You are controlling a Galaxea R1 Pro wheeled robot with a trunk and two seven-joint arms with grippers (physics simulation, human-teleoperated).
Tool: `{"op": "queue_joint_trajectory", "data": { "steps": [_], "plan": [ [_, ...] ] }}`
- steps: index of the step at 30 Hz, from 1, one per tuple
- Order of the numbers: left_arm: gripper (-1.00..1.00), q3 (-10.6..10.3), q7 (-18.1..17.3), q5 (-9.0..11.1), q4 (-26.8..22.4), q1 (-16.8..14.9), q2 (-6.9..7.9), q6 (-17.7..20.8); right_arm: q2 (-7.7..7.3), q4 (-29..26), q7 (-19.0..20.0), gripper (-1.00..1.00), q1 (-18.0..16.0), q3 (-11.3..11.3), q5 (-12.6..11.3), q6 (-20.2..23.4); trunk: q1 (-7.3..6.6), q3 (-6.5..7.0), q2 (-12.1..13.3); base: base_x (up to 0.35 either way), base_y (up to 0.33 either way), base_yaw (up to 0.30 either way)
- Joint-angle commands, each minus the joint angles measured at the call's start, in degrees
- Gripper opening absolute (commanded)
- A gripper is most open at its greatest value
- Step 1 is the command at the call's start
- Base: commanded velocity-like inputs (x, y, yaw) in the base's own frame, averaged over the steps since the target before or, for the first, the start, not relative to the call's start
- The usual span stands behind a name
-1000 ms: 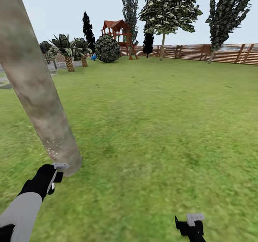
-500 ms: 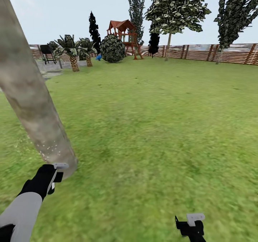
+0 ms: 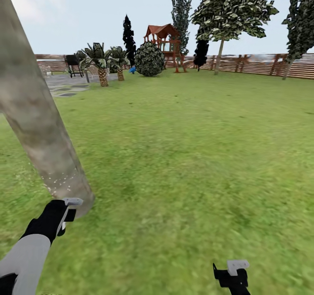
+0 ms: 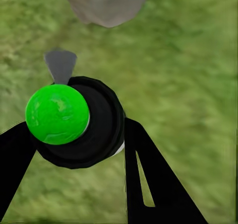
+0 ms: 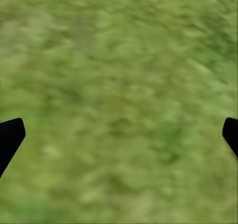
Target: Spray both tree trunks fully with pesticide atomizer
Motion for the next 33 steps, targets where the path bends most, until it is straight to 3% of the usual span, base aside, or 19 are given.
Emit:
{"op": "queue_joint_trajectory", "data": {
  "steps": [1, 13, 19, 33],
  "plan": [
    [-1.00, 0.2, -0.3, -0.4, 0.0, -0.1, -0.07, 0.2, 0.01, 0.0, -0.2, 1.00, 0.0, -0.4, 0.6, -0.2, 0.01, -0.05, 0.0, 0.172, -0.254, 0.277],
    [-1.00, 0.2, -0.4, 0.1, 0.5, -0.1, -0.31, 0.2, 0.01, 0.0, -0.2, 1.00, 0.0, -0.4, 0.6, -0.2, 0.01, -0.05, 0.0, 0.041, -0.056, 0.277],
    [-1.00, 0.2, -0.4, 1.9, -0.1, -0.1, -0.97, 0.1, 0.07, 0.1, -0.1, 1.00, 0.0, -0.3, 0.6, -0.2, 0.01, -0.05, 0.0, 0.087, -0.035, 0.260],
    [-1.00, 0.1, -0.4, 1.9, -0.1, -0.1, -0.98, 0.0, 0.01, 0.0, -0.1, 1.00, 0.0, -0.4, 0.6, -0.2, 0.01, -0.05, 0.0, 0.156, -0.212, 0.020]
  ]
}}
